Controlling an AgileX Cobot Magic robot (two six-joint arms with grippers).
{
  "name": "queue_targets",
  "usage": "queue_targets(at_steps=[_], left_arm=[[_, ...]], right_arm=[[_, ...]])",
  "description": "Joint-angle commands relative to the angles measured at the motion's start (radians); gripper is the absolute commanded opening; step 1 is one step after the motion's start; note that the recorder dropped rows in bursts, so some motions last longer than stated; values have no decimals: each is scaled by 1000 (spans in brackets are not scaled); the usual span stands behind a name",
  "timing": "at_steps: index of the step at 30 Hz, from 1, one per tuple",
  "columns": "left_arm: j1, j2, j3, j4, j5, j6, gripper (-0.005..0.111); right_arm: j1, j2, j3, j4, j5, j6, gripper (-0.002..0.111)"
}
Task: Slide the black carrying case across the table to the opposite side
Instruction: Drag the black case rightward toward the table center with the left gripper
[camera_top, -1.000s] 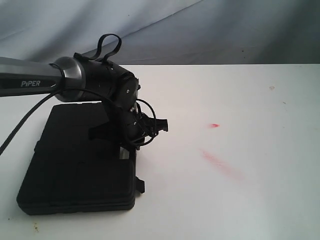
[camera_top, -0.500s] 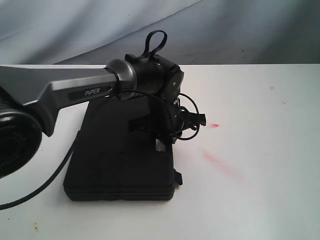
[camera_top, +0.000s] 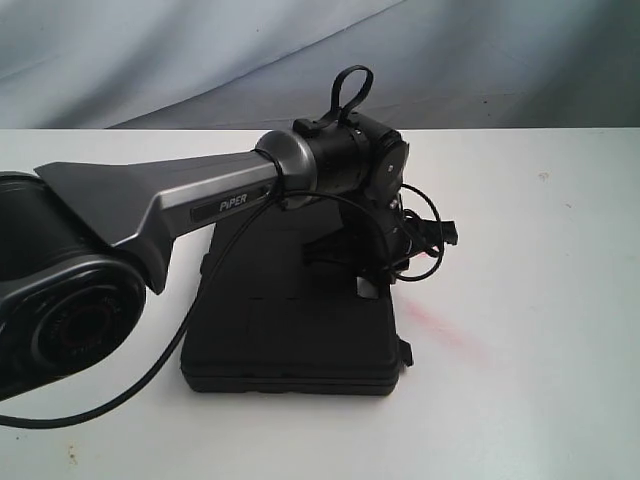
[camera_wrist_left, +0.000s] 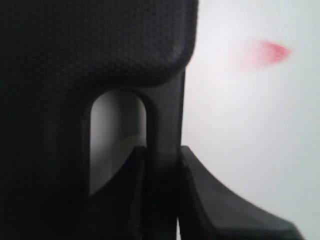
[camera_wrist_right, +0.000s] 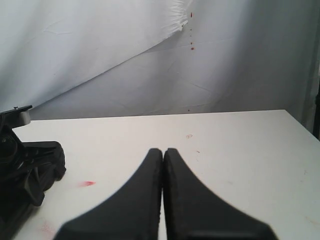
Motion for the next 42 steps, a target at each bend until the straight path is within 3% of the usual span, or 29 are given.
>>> queue_targets(at_steps=[1, 16, 19, 25, 27, 42], left_arm=[[-19, 47, -28, -77, -24, -50, 0], [-25, 75, -68, -79, -19, -40, 4], [-25, 73, -68, -74, -19, -21, 13], [-25, 73, -68, -72, -16, -19, 46], [-25, 73, -68, -69, -16, -19, 51], [-25, 3, -68, -20, -16, -21, 50]], right_arm=[[-8, -6, 4, -9, -3, -2, 0], [-8, -6, 4, -9, -3, -2, 0], [-8, -6, 4, -9, -3, -2, 0], [-8, -6, 4, -9, -3, -2, 0], [-8, -6, 4, -9, -3, -2, 0], [-8, -6, 4, -9, -3, -2, 0]])
